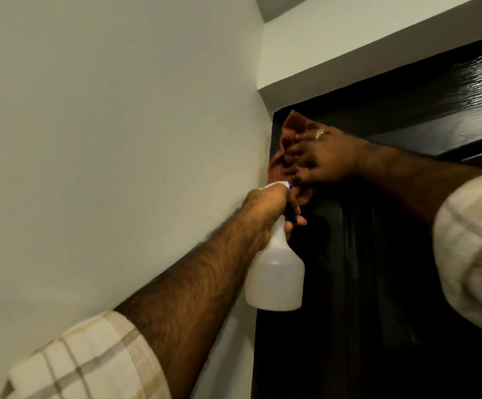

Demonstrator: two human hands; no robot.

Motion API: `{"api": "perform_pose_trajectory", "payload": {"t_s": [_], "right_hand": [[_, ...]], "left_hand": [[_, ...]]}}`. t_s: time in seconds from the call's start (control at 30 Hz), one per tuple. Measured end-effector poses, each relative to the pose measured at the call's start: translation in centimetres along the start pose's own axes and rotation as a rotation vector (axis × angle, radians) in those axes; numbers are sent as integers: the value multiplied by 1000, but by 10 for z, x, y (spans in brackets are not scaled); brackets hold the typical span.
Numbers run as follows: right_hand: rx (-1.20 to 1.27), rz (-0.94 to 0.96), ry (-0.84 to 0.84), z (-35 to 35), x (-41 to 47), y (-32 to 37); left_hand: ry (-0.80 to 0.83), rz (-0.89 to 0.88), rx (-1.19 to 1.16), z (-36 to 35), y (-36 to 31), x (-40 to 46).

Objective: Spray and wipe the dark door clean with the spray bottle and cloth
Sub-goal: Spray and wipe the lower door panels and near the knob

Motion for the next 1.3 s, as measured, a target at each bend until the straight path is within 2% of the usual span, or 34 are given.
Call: {"api": "perform_pose_trajectory", "payload": {"t_s": [0.17,0.23,0.43,0.6,0.7,0.83,0.9,0.93,1.0,1.1,1.17,1.3], "right_hand": [[8,-450,-31,8,38,-28],[51,-528,-9,5,50,-21],[50,-189,-31,12,14,-7],[-2,-226,9,0,-56,19],[-28,-416,18,-2,-97,10],[-7,-947,-130,12,-176,-54],[30,-1075,-124,11,-204,-53],[21,-1031,-126,7,-204,-41],[3,-806,-129,-1,-210,-14],[-9,-525,31,-4,-235,-2],[-26,-539,92,4,-268,-18],[-41,-712,6,13,-338,-41]], "left_hand": [[-46,-40,-4,-1,-20,22],[-59,-62,-14,0,-21,29],[-52,-86,-2,3,-25,26],[-1,-85,-17,-8,-26,12],[45,-26,-17,-20,-19,4],[111,31,-53,-46,-16,-3],[138,32,-66,-62,-13,-5],[156,29,-72,-68,-12,-5],[223,27,-101,-92,-10,-8],[289,15,-140,-125,-9,-14],[337,20,-165,-147,-11,-19],[443,33,-175,-193,-19,-37]]}}
Point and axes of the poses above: each hand's wrist, its own x-axis towards the middle knuckle, its own z-axis out of the back of the hand, y = z × x, the point moved 6 cm from there along x, towards the middle knuckle, and after that the axes turned 5 degrees about z, right-handed, at the moved point
